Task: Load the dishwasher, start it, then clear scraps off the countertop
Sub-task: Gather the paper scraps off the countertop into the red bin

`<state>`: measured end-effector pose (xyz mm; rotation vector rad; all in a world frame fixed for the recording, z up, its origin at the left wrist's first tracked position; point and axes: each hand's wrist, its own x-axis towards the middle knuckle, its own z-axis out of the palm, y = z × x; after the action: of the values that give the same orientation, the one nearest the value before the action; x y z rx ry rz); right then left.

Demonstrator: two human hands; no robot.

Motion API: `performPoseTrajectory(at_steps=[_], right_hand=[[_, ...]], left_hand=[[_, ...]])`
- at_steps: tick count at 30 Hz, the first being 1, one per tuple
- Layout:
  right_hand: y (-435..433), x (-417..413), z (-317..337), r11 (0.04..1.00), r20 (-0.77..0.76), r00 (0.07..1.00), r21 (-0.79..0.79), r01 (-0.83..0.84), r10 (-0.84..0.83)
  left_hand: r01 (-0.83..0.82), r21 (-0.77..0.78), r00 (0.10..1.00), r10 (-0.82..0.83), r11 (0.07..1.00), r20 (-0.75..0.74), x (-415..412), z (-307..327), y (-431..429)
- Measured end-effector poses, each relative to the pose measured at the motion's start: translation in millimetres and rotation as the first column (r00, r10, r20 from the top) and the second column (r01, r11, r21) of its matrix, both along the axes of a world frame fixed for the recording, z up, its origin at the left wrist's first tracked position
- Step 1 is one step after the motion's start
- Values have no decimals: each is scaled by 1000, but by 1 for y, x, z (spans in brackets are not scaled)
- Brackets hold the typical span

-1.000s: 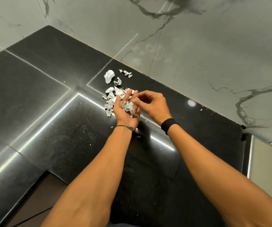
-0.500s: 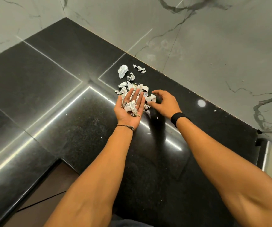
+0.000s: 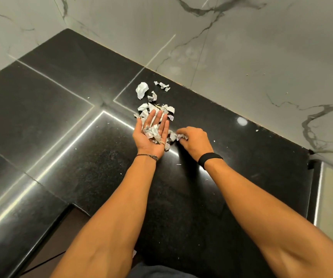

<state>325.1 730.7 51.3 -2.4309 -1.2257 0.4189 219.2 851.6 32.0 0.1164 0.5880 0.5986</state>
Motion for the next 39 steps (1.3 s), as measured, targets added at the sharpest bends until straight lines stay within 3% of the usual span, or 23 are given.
performPoseTrajectory(at_steps=[3,7,13,26,33,39], right_hand=[[-10,5,9,966,-180,962,123,228,-204],[-16,5,20,918,-286,929,249,308,-234],[-9,-17,51,886,-320,944,413,213,-78],[-6,-49,60,921,-298,954,381,84,37],[-8,-55,58,788,-481,872,499,360,-94],[-9,-70,63,608,-717,684,485,628,-135]], left_hand=[[-3,8,1000,3,1000,-17,-1,3,-1],[15,9,1000,-15,1000,-21,2,7,-5],[77,30,997,-77,997,1,12,15,-22],[82,56,987,-89,995,131,13,25,-33],[112,50,985,-117,992,126,9,28,-34],[140,27,977,-143,990,156,6,33,-46]])
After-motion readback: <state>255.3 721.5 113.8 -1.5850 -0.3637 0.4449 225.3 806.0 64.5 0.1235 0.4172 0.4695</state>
